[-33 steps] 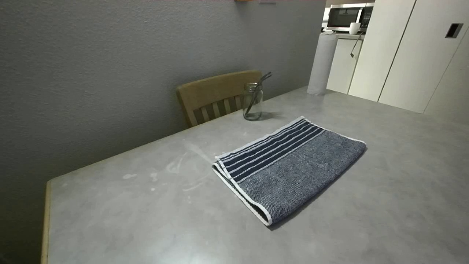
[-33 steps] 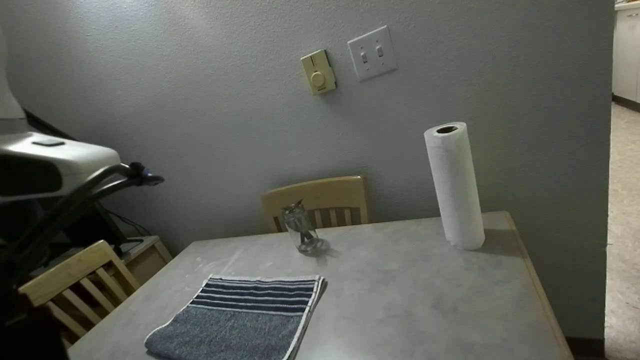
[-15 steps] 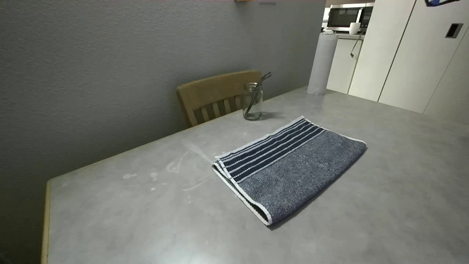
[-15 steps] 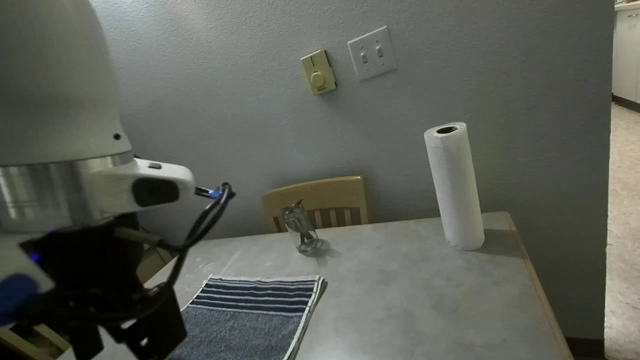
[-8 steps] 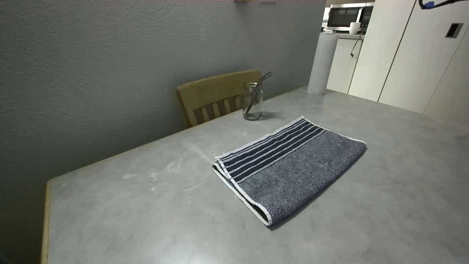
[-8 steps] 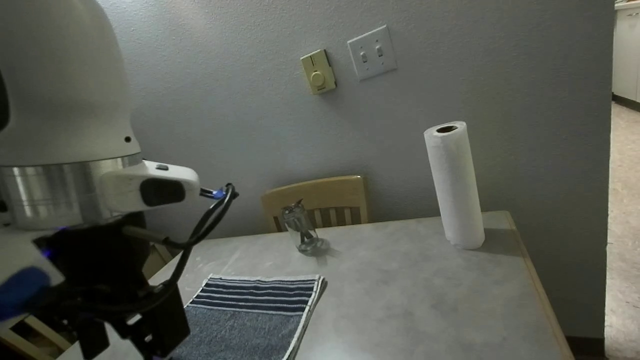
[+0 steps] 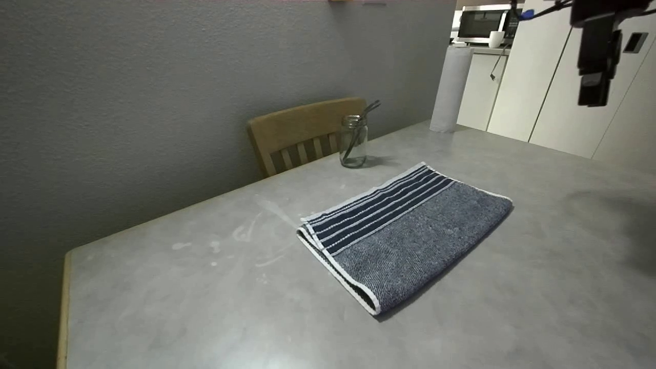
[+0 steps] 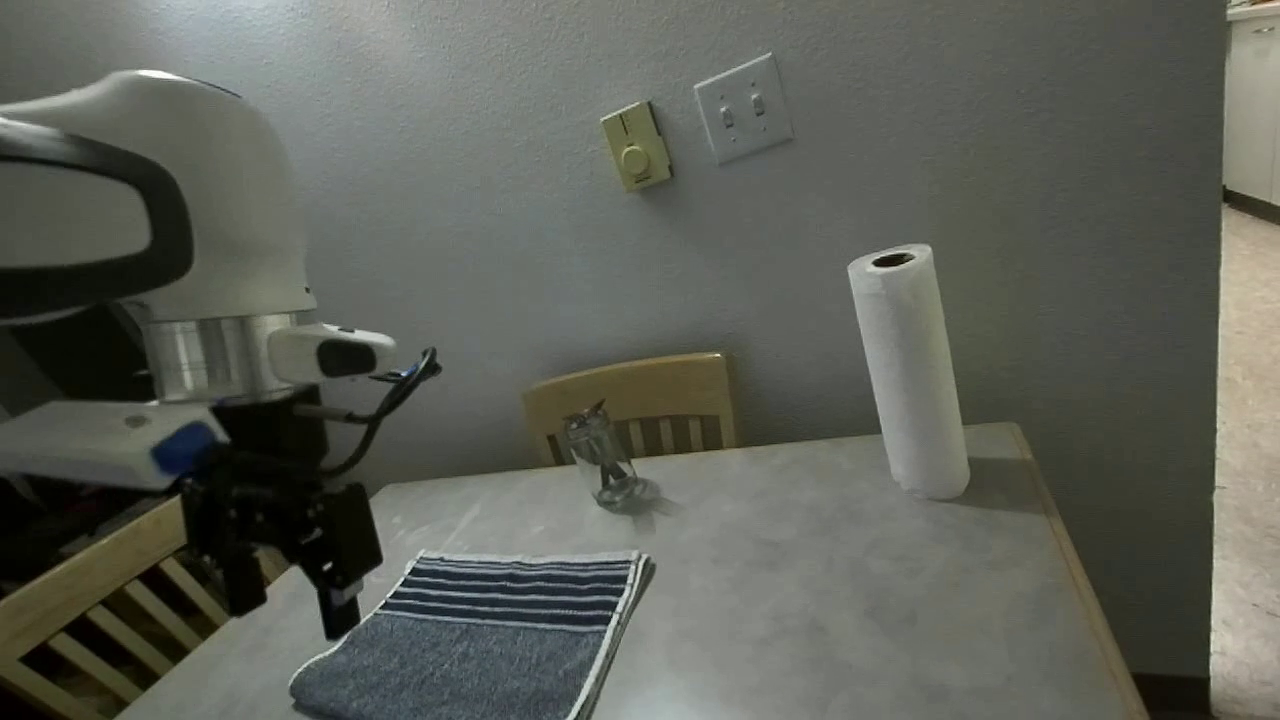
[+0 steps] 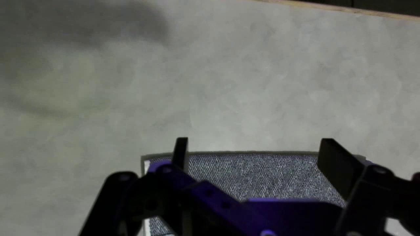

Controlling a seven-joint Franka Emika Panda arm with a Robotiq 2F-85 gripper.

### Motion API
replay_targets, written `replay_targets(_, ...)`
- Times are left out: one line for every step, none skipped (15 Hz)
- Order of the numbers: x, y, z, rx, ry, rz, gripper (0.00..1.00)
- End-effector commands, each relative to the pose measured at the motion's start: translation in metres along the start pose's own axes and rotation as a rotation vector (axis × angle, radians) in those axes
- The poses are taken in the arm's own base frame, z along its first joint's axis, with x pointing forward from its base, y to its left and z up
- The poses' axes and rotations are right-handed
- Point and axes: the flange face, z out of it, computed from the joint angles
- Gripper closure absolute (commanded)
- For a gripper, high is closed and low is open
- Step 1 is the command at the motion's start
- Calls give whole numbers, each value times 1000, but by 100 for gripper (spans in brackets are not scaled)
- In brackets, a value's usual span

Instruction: Fold the towel on the table

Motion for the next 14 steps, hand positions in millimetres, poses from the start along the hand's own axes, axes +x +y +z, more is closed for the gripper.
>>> replay_targets(62,-38,12,-26,-23,-34,0)
replay_targets(68,-45,13,-26,-23,-79,0)
replay_targets(46,-42,10,-34,-22,-49,0)
replay_targets(55,-49,14,-37,-29,-59,0)
replay_targets(56,-51,17,-37,-34,-61,0)
replay_targets(55,-50,16,-37,-33,-59,0)
replay_targets(53,-47,14,-36,-28,-54,0)
replay_targets(53,-45,12,-36,-25,-49,0)
replay_targets(56,-49,12,-32,-43,-33,0)
replay_targets(63,-54,14,-31,-49,-45,0)
replay_targets(75,-65,14,-35,-53,-65,0)
replay_targets(85,-77,14,-46,-63,-82,0)
replay_targets(97,-88,14,-66,-65,-95,0)
replay_targets(110,-100,15,-90,-68,-90,0)
